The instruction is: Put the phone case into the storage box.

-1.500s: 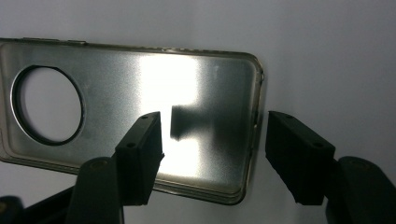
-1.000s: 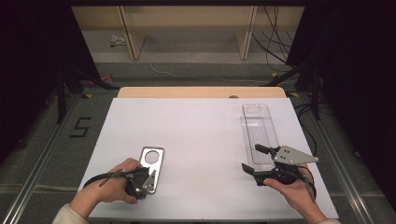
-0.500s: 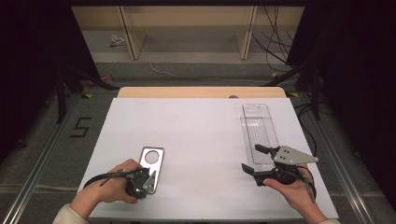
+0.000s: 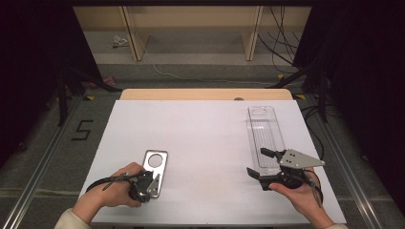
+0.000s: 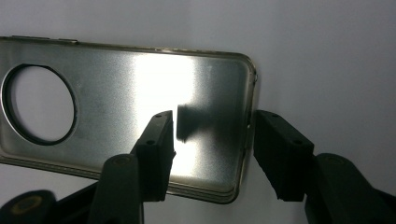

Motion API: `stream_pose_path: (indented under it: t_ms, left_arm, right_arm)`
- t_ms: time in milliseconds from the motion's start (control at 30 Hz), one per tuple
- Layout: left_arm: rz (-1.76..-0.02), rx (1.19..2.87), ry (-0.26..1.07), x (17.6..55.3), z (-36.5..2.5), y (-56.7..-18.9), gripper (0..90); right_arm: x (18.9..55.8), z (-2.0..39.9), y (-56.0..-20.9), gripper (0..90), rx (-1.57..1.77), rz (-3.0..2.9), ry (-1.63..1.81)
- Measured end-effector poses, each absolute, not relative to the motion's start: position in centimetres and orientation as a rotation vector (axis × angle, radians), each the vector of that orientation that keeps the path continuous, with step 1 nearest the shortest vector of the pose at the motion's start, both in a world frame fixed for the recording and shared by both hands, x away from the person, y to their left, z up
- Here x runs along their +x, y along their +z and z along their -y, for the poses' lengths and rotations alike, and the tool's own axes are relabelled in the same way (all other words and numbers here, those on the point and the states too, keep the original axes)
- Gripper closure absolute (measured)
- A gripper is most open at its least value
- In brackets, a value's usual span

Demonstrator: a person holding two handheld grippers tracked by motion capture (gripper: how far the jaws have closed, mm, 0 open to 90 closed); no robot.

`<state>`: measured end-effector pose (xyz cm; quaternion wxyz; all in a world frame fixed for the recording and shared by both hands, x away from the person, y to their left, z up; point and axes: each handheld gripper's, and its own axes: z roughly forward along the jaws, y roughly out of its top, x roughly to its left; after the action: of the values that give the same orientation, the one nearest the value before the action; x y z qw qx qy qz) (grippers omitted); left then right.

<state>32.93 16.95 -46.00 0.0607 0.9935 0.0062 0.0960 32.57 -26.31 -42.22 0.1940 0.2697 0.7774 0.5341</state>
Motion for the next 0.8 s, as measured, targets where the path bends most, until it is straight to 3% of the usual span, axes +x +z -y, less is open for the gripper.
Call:
stream_pose_path:
  t_ms: [500,800]
  left_arm:
    - [0.001,3.035,0.236,32.47,-16.63,-46.00,68.5]
    - [-0.011,3.040,0.218,32.45,-16.66,-45.97,73.5]
  right_arm:
    - [32.64,26.32,-42.34,17.5,0.760,-2.190,1.497]
    - [32.65,26.27,-42.43,17.5,0.761,-2.201,1.490]
